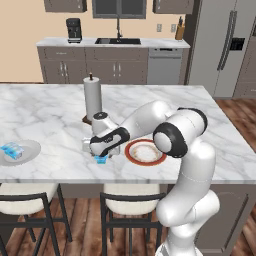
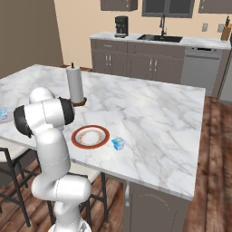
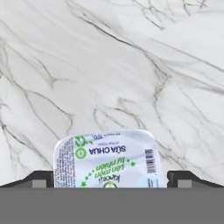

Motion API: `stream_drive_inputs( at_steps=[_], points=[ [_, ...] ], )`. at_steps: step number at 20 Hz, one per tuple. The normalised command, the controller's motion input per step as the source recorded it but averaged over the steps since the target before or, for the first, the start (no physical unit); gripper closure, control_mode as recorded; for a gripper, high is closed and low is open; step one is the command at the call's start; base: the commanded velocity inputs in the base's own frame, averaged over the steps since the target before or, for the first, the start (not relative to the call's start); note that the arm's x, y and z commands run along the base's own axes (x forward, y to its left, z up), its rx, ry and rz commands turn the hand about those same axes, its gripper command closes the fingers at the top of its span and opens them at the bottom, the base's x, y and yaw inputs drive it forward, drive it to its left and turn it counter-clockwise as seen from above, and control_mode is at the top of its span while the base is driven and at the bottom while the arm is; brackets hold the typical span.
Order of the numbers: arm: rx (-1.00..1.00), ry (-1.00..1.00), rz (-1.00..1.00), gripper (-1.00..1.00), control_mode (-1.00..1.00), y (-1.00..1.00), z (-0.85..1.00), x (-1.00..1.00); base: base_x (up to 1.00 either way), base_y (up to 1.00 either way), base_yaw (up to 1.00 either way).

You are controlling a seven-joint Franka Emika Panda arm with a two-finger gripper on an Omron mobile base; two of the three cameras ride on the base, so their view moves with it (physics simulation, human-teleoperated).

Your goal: Place two yogurt containers on each plate.

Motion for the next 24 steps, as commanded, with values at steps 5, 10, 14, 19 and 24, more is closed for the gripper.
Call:
stream_drive_inputs(
  at_steps=[5, 10, 14, 19, 24],
  points=[
    [0.0, 0.0, 0.0, -1.0, -1.0, 0.0, -0.02, 0.0, 0.0, 0.0, 0.0],
    [0.0, 0.0, 0.0, -1.0, -1.0, 0.05, -0.01, 0.0, 0.0, 0.0, 0.0],
    [0.0, 0.02, 0.0, -1.0, -1.0, 0.01, -0.11, 0.0, 0.0, 0.0, 0.0],
    [0.0, 0.07, 0.0, -1.0, -1.0, 0.01, -0.23, 0.01, 0.0, 0.0, 0.0],
    [0.0, 0.02, 0.0, 1.0, -1.0, 0.0, -0.07, 0.0, 0.0, 0.0, 0.0]
  ],
)
